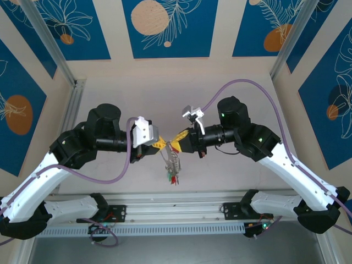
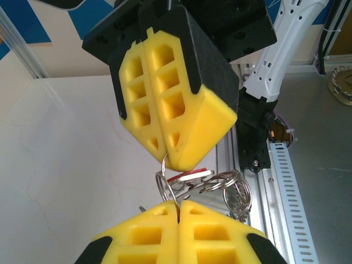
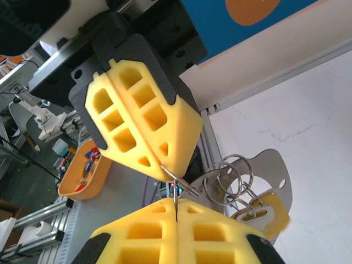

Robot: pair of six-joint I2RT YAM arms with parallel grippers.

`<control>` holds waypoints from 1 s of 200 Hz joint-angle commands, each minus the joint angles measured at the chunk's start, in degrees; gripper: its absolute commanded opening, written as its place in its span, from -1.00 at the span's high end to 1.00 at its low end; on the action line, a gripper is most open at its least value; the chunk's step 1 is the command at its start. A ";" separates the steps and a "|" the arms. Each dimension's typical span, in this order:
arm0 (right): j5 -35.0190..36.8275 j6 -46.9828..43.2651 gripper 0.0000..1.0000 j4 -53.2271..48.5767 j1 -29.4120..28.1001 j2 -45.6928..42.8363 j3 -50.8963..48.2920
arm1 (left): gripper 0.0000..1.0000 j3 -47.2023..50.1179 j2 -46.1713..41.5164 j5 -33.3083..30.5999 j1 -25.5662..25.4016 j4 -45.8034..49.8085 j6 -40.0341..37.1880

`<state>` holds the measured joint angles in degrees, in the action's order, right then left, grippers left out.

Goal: Put the keys on the keyring

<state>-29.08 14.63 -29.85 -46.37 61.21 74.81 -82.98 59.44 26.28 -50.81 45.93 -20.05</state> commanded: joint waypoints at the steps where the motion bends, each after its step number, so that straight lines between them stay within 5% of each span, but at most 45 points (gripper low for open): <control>1: 0.18 1.02 1.00 3.26 0.52 -1.91 -1.04 | 1.00 -1.83 -0.05 0.65 -0.61 -1.33 -1.35; 200: 0.09 1.89 1.00 1.63 2.84 -1.53 -1.68 | 1.00 -1.71 0.08 1.61 -0.59 -2.34 -1.24</control>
<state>-28.27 15.51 -28.73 -44.12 61.60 74.08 -83.00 59.77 26.76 -50.83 46.28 -20.08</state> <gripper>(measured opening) 0.047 0.053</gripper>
